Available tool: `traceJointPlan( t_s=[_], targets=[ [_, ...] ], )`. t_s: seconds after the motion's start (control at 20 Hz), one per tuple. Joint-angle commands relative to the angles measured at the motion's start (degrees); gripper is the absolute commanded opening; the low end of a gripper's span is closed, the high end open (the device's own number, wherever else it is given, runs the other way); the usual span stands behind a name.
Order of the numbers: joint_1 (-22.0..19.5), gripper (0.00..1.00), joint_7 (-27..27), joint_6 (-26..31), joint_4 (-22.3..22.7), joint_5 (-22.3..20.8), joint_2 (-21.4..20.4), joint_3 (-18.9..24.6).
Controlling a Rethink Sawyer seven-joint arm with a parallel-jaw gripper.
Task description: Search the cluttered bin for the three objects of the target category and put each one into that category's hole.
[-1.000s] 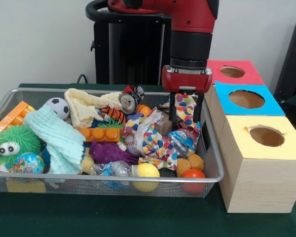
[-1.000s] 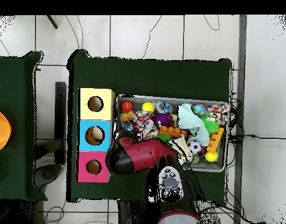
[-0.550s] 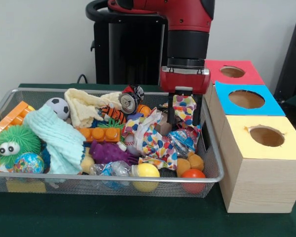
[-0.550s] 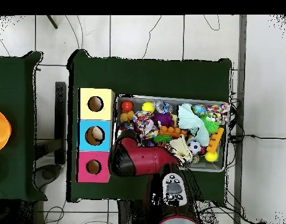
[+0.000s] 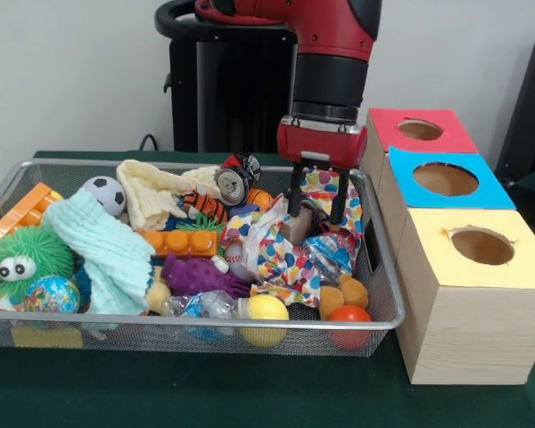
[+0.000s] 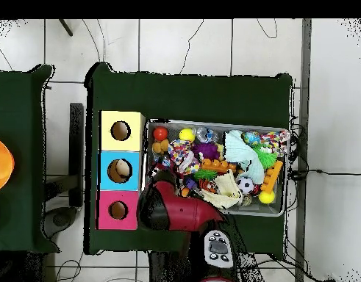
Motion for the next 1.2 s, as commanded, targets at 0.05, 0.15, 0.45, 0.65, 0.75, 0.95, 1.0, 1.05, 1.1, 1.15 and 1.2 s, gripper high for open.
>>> traceJointPlan(
  t_s=[0.05,0.15,0.45,0.65,0.75,0.95,1.0,1.05,1.1,1.15,1.2],
  targets=[
    [-0.4,1.0,18.0,-3.6,6.5,6.9,3.1,0.6],
    [-1.4,1.0,19.3,-4.8,7.7,7.5,3.5,1.6],
    [-4.4,1.0,22.5,-7.6,10.8,7.4,3.9,4.8],
    [-6.0,1.0,24.6,-12.5,11.7,5.6,5.4,6.8],
    [-6.5,1.0,25.5,-14.4,11.8,5.2,5.6,7.4],
    [-7.2,1.0,27.6,-16.9,12.7,5.5,4.9,8.9],
    [-7.3,1.0,28.1,-17.5,13.0,5.7,4.6,9.3],
    [-7.5,1.0,28.6,-17.7,13.4,6.0,4.1,9.5],
    [-7.4,1.0,28.8,-17.6,13.7,6.3,3.6,9.6],
    [-7.4,1.0,29.1,-17.4,14.0,6.7,3.0,9.7],
    [-7.2,1.0,29.1,-16.9,14.3,7.2,2.4,9.6]
  ],
)
